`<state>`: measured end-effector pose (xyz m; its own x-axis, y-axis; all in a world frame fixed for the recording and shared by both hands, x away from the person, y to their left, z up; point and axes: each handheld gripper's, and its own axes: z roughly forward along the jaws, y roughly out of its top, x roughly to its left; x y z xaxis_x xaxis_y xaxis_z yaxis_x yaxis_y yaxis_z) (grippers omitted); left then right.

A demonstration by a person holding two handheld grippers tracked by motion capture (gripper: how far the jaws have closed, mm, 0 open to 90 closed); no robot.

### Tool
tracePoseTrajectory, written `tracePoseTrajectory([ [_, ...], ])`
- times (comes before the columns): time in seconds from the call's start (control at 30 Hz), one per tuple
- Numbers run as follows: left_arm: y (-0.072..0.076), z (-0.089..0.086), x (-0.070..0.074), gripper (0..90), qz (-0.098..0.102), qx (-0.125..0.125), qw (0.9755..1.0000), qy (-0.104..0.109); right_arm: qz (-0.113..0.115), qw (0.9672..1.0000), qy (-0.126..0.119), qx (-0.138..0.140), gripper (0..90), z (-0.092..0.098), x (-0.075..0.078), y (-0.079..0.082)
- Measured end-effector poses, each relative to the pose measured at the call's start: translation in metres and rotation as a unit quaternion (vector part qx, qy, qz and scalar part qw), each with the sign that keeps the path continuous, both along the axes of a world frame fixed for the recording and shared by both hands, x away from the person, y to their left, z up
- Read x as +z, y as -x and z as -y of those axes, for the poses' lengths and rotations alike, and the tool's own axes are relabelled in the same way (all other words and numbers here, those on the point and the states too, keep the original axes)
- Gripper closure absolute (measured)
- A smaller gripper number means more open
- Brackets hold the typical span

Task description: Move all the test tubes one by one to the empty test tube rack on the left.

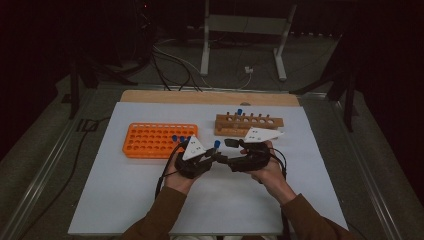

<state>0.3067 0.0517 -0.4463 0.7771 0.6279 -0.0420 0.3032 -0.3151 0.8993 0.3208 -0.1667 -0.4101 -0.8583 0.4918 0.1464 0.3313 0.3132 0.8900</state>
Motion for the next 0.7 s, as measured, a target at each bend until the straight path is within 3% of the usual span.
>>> tracePoseTrajectory([
  [0.1, 0.000, -0.002, 0.000, 78.2, -0.001, 0.003, 1.0000, 0.003, 0.002, 0.9999, 0.004, -0.010, 15.9, 0.000, 0.000, -0.001],
  [0.27, 0.000, -0.004, 0.001, 78.2, -0.001, 0.006, 1.0000, 0.006, 0.001, 0.9996, 0.012, -0.024, 6.1, 0.001, -0.002, -0.002],
  [0.7, 0.000, -0.011, 0.004, 78.2, 0.000, 0.012, 0.9998, 0.014, 0.009, 0.9988, 0.007, -0.048, 0.2, 0.015, -0.006, -0.001],
])
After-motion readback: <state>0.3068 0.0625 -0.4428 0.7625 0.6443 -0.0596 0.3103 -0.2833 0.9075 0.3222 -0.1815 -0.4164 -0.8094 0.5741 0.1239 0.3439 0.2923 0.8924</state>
